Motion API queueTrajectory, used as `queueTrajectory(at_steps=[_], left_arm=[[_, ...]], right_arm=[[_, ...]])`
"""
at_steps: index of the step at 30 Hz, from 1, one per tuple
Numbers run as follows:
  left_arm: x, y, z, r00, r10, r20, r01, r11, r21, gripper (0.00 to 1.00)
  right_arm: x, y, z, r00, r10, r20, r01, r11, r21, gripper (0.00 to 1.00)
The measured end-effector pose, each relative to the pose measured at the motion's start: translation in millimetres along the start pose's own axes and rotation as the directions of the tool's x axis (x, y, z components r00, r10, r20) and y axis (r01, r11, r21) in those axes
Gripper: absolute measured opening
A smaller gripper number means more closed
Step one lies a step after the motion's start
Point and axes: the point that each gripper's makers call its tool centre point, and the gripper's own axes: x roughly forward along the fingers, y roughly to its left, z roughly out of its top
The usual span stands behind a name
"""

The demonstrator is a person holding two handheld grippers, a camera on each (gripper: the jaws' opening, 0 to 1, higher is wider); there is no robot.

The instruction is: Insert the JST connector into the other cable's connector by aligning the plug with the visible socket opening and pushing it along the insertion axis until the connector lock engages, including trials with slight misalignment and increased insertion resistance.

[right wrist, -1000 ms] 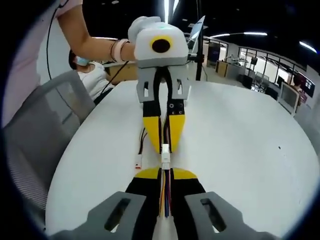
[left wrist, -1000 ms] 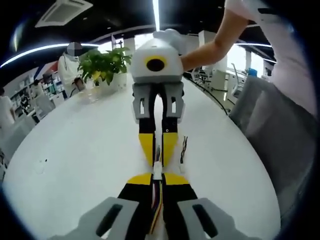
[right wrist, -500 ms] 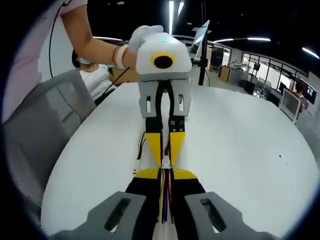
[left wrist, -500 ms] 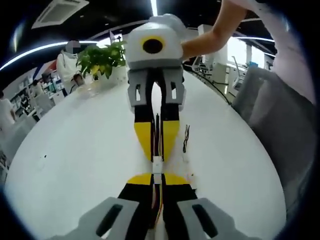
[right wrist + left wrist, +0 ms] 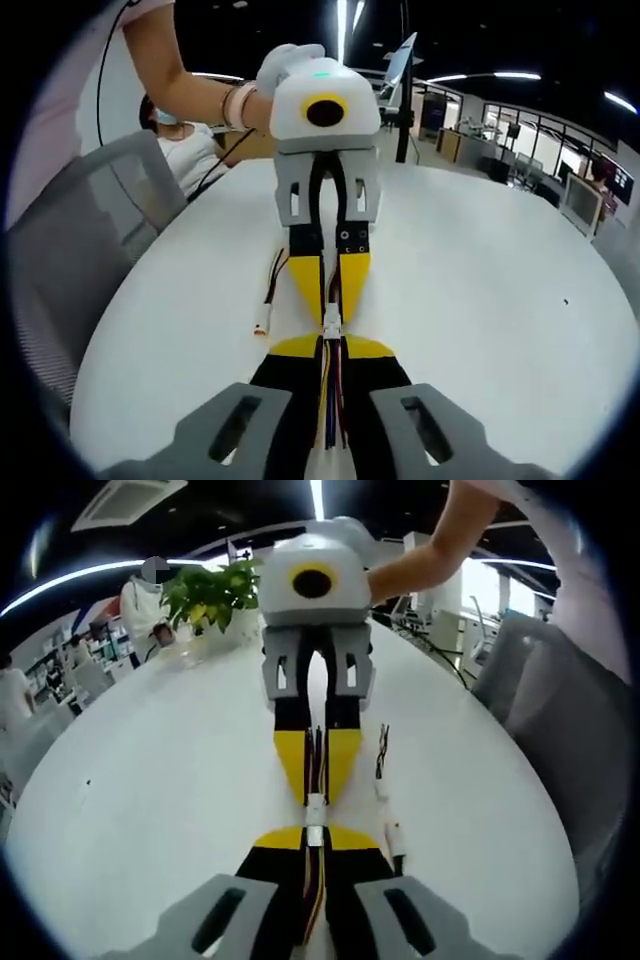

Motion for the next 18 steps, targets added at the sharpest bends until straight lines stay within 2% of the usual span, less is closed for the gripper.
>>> queueTrajectory(at_steps=[4, 18], left_arm=[[1.6, 0.2, -1.2, 1.000, 0.000, 0.023, 0.000, 1.000, -0.023, 0.00], [6.2, 0.5, -4.5, 1.000, 0.005, 0.011, -0.005, 1.000, -0.019, 0.00]], right_arm=[[0.5, -0.5, -3.8, 1.000, -0.002, 0.013, 0.002, 1.000, 0.028, 0.04], [3.5, 0.5, -9.4, 1.000, -0.010, 0.010, 0.010, 0.999, 0.031, 0.05]])
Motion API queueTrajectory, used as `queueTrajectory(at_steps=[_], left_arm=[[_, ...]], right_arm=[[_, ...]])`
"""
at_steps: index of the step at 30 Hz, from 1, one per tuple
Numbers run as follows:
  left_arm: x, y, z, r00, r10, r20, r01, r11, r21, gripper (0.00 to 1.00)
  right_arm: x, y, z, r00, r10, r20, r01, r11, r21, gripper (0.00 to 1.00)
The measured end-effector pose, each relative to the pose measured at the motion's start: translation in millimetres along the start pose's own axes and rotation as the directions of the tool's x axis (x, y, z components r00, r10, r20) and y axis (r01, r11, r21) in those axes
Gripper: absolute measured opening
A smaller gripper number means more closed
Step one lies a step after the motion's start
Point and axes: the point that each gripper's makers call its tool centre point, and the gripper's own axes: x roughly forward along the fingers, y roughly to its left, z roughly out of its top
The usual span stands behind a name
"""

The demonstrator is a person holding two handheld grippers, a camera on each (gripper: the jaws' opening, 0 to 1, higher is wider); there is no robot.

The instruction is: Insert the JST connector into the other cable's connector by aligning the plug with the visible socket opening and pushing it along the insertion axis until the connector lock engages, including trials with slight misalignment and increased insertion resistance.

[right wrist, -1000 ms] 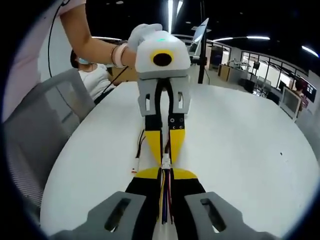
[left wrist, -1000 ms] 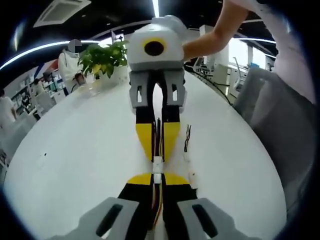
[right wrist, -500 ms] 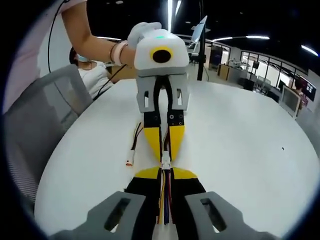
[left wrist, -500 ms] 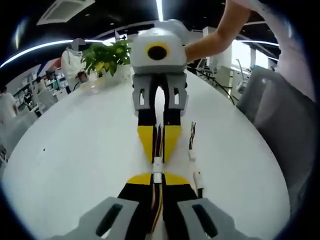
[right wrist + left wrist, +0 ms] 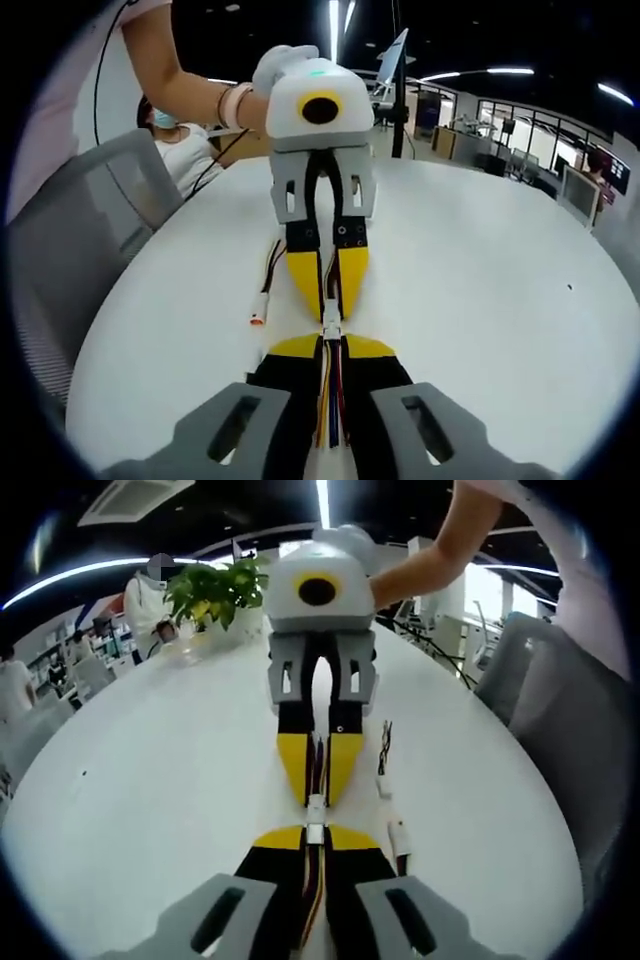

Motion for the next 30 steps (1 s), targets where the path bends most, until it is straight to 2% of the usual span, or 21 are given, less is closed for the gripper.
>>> queueTrajectory(at_steps=[3, 7, 13, 15, 19, 24, 30], left_arm=[[0, 1.7, -3.4, 1.000, 0.009, 0.001, -0.009, 1.000, -0.026, 0.01], [-2, 4.3, -4.7, 0.999, 0.032, 0.009, -0.031, 0.999, -0.044, 0.04], [-6, 5.8, -6.2, 0.999, 0.051, 0.005, -0.050, 0.997, -0.052, 0.07], [-9, 9.0, 3.1, 0.996, 0.071, 0.061, -0.065, 0.992, -0.108, 0.08], [-20, 17.4, 16.6, 0.987, 0.112, 0.116, -0.095, 0.986, -0.138, 0.13], [-33, 19.7, 27.7, 0.980, 0.139, 0.145, -0.116, 0.981, -0.156, 0.14], [-47, 11.2, 44.5, 0.972, 0.169, 0.162, -0.148, 0.980, -0.130, 0.20]], right_arm=[[0, -1, -0.8, 1.000, -0.010, 0.015, 0.010, 1.000, 0.003, 0.05], [-1, -1, -4.4, 1.000, -0.016, 0.009, 0.016, 1.000, 0.011, 0.13], [-2, -2, -3.2, 0.999, -0.032, 0.015, 0.032, 0.999, 0.020, 0.14], [-3, -3, 0.5, 0.999, -0.045, 0.027, 0.044, 0.999, 0.020, 0.14], [-10, -7, 10.7, 0.996, -0.077, 0.051, 0.076, 0.997, 0.020, 0.14], [-21, -10, 28.4, 0.987, -0.129, 0.094, 0.132, 0.991, -0.022, 0.14], [-37, -4, 46.0, 0.977, -0.149, 0.149, 0.154, 0.988, -0.020, 0.15]])
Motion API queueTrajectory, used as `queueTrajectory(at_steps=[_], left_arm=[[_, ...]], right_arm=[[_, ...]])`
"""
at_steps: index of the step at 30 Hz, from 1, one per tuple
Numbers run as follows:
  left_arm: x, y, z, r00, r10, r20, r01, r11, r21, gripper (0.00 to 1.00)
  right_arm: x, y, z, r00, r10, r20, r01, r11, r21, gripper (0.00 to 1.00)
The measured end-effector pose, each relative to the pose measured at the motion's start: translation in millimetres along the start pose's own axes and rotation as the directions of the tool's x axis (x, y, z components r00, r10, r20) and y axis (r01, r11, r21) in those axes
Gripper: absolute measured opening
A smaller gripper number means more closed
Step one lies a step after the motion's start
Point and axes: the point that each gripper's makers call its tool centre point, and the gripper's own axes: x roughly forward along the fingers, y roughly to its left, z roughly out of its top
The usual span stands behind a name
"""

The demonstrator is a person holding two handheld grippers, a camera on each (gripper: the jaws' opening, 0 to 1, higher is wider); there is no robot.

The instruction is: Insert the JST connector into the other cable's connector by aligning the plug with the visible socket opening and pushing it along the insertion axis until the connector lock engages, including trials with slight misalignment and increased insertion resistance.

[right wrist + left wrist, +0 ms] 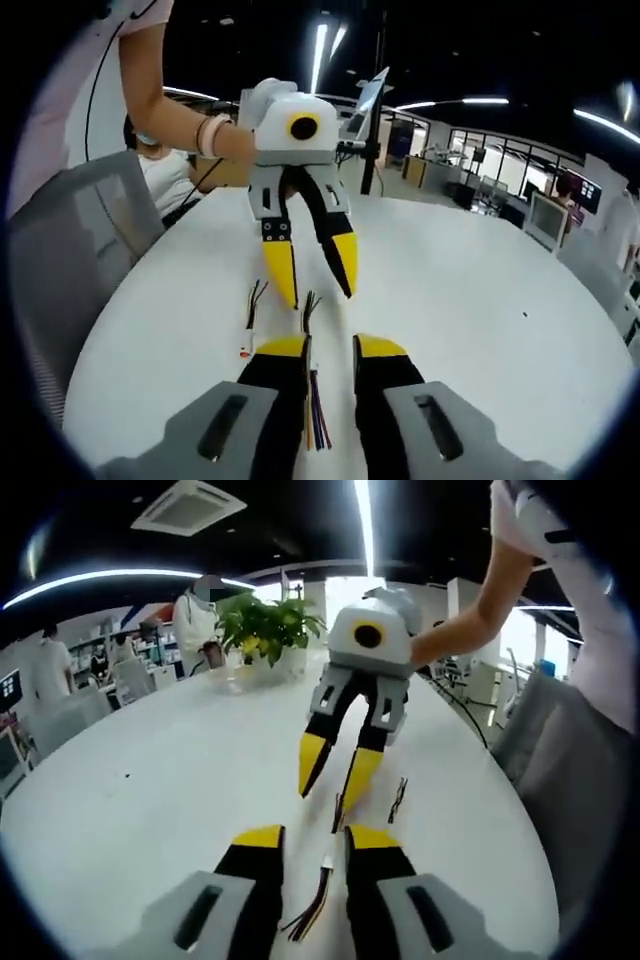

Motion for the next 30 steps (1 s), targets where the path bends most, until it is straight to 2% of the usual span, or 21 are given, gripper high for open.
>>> queueTrajectory(at_steps=[4, 7, 10, 15, 19, 27, 30], left_arm=[[-13, -6.9, 21.5, 0.998, 0.003, 0.063, -0.004, 1.000, 0.017, 0.22], [-19, -11.9, 23.4, 0.999, 0.007, 0.053, -0.009, 0.999, 0.048, 0.25], [-24, -22.3, 15.1, 1.000, -0.005, 0.011, 0.004, 0.998, 0.061, 0.25], [-27, -34.9, 3.0, 1.000, -0.011, -0.016, 0.011, 0.999, 0.046, 0.25], [-27, -45.6, -2.5, 1.000, -0.013, -0.018, 0.014, 0.999, 0.031, 0.26], [-19, -53.7, -18.2, 0.999, -0.008, -0.038, 0.007, 1.000, -0.008, 0.25], [-12, -56.5, -22.6, 0.999, -0.001, -0.046, 0.000, 1.000, -0.007, 0.25]], right_arm=[[-8, 7, 2.0, 1.000, 0.000, 0.011, 0.000, 1.000, 0.000, 0.16], [-13, 15, -6.0, 1.000, 0.007, -0.001, -0.007, 1.000, 0.008, 0.17], [-16, 24, -18.2, 0.999, 0.016, -0.037, -0.016, 1.000, 0.000, 0.19], [-20, 36, -29.8, 0.998, 0.017, -0.057, -0.017, 1.000, -0.001, 0.21], [-20, 44, -39.4, 0.998, 0.021, -0.065, -0.020, 1.000, 0.019, 0.21], [-15, 48, -47.7, 0.998, 0.008, -0.055, -0.005, 0.999, 0.053, 0.18], [-11, 48, -56.0, 0.997, -0.004, -0.083, 0.007, 0.999, 0.039, 0.16]])
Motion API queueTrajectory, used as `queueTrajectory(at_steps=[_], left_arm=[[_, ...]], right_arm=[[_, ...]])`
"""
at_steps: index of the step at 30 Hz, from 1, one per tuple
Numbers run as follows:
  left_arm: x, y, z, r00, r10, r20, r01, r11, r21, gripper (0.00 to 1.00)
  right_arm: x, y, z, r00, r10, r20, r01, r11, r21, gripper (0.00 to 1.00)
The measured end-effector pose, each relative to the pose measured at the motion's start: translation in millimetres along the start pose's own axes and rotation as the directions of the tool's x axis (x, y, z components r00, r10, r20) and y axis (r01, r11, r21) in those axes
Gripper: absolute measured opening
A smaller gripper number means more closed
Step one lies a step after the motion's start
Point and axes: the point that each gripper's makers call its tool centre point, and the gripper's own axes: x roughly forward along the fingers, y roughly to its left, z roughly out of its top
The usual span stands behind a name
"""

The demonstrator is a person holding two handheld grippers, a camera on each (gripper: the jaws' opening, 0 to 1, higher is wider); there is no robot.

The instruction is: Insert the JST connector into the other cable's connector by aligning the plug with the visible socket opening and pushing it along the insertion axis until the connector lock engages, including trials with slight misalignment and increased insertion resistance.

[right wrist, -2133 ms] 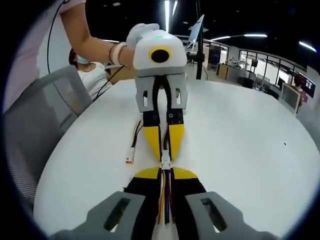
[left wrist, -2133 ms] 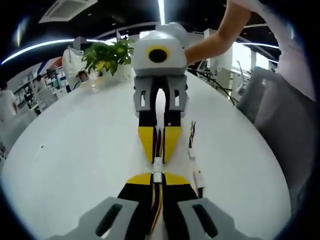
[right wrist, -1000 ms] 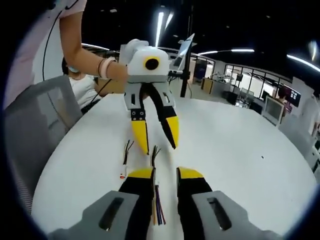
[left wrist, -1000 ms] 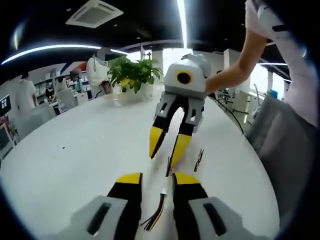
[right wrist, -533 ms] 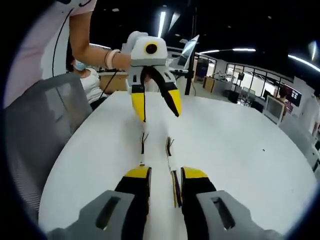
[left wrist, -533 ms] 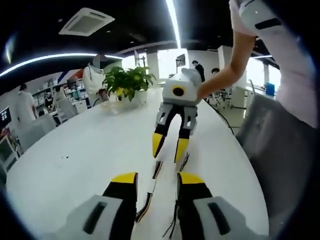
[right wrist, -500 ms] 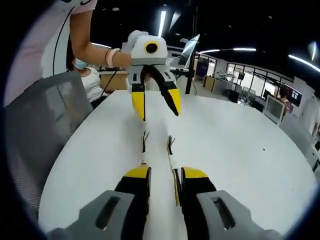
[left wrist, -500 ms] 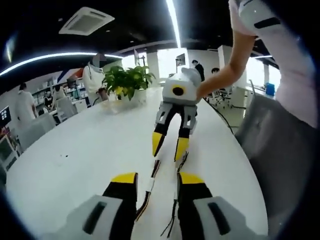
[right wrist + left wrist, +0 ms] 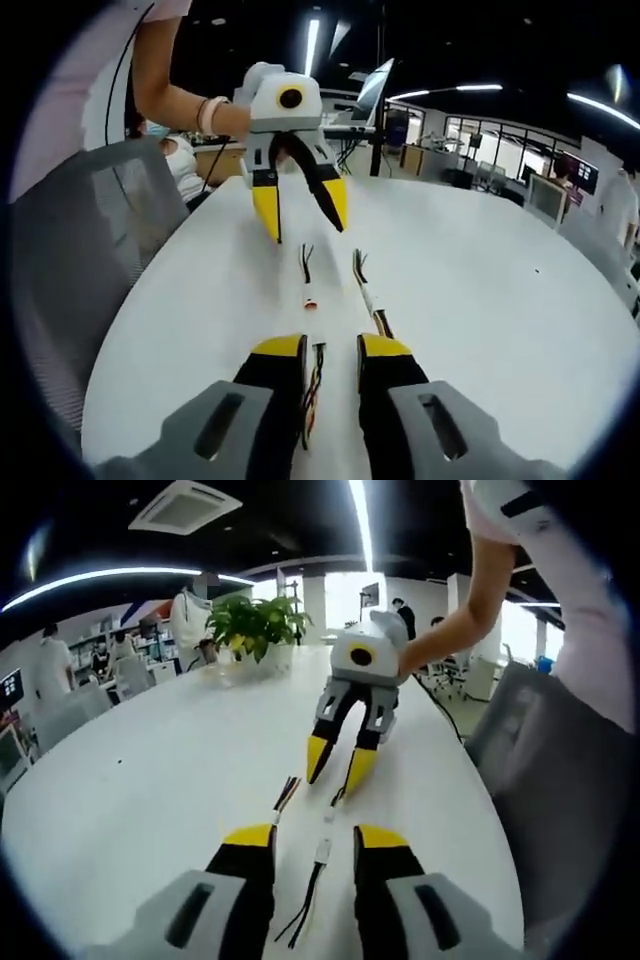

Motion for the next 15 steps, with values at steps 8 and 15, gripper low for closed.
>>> queueTrajectory(at_steps=[8, 15], left_arm=[[9, 0.3, -19.0, 1.000, 0.012, -0.027, -0.013, 1.000, -0.022, 0.23], [14, 3.0, -30.5, 0.999, 0.031, -0.042, -0.033, 0.999, -0.037, 0.19]], right_arm=[[5, 4, -2.9, 1.000, 0.002, 0.008, -0.002, 1.000, 0.012, 0.13], [11, 7, -6.2, 1.000, 0.009, -0.003, -0.009, 1.000, 0.010, 0.12]])
